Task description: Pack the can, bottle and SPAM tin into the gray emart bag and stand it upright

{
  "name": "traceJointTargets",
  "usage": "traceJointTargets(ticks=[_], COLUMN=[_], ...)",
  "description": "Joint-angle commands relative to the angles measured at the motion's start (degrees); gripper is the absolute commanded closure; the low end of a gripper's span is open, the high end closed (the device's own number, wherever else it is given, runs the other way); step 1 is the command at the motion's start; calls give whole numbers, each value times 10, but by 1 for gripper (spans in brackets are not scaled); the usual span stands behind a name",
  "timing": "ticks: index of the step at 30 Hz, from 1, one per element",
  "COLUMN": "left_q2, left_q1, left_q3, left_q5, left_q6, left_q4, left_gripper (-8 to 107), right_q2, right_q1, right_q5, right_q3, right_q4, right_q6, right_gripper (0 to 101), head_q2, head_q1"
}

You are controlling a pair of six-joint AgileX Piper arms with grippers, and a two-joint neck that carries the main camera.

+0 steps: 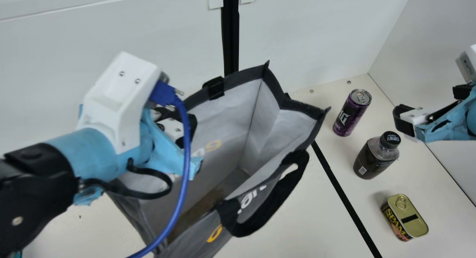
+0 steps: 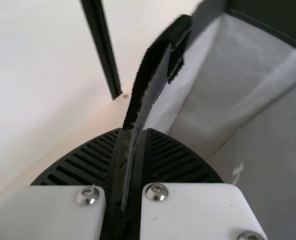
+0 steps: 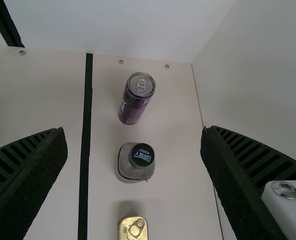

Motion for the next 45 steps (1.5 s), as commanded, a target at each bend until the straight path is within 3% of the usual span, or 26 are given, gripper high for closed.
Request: traceJointTargets(ticks=[1,12,24,38,45], left_q2=[-12,-62,-91,-116,-129], left_q1=[5,29,27,-59,-105], left_q3=[8,41,67,142,215], left_q5=[-6,-25,2,64,86], left_q6=[-11,-94,-204,-332,-393], left_q4=[15,139,334,587,648], left_gripper=[107,107,107,107,107], right_q2=[0,0,0,0,0], right_q1=[0,0,0,0,0], right_q5=[0,0,0,1,1], right_q3=[0,0,0,0,0], right_q4=[0,0,-1,-1,-1], right_q6=[0,0,0,0,0], right_gripper=[6,6,6,6,6], head_q2=[-1,-1,-1,-1,-1], head_q1=[-14,-14,-14,-14,-14])
